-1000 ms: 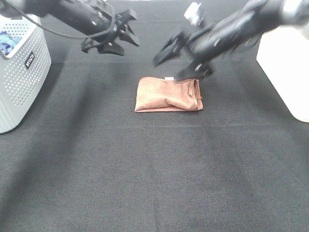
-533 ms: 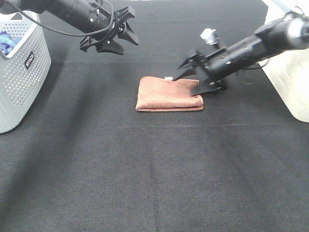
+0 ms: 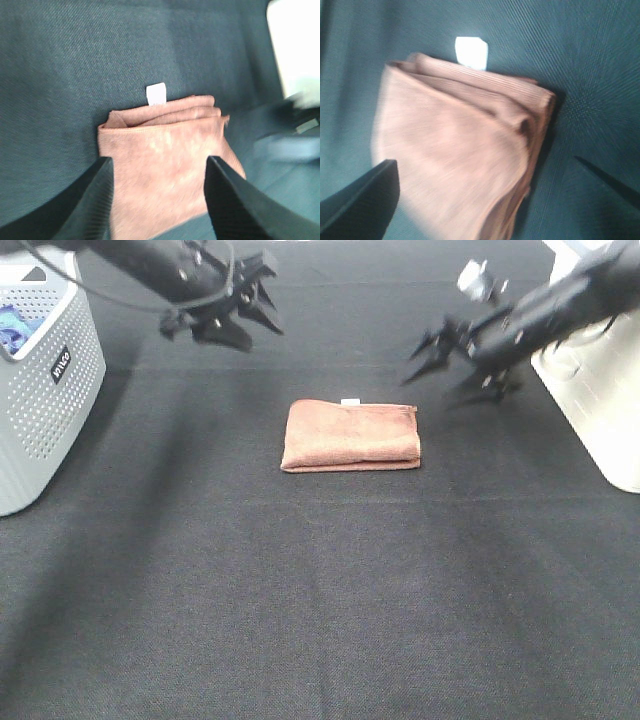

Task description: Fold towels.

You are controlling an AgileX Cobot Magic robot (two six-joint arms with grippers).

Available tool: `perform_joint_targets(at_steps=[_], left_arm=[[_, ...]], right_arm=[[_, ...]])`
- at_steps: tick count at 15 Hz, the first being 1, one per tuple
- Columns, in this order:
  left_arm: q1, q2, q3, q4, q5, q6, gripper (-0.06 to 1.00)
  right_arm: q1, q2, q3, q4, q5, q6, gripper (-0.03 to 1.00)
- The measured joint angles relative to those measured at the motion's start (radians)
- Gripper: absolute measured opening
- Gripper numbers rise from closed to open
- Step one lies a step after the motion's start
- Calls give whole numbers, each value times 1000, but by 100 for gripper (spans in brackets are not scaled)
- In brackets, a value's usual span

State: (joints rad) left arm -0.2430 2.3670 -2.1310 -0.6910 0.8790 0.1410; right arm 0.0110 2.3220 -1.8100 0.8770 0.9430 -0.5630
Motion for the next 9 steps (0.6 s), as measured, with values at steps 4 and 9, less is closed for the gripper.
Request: perform_joint_targets(at_steps=[4,9], left_arm=[[0,-111,0,119,85,33,53],[0,-319,-1,322,300,-4,53]], right_arm=[[0,-163,0,-128,88,140,84],[0,-385,0,-354,251,282,84]])
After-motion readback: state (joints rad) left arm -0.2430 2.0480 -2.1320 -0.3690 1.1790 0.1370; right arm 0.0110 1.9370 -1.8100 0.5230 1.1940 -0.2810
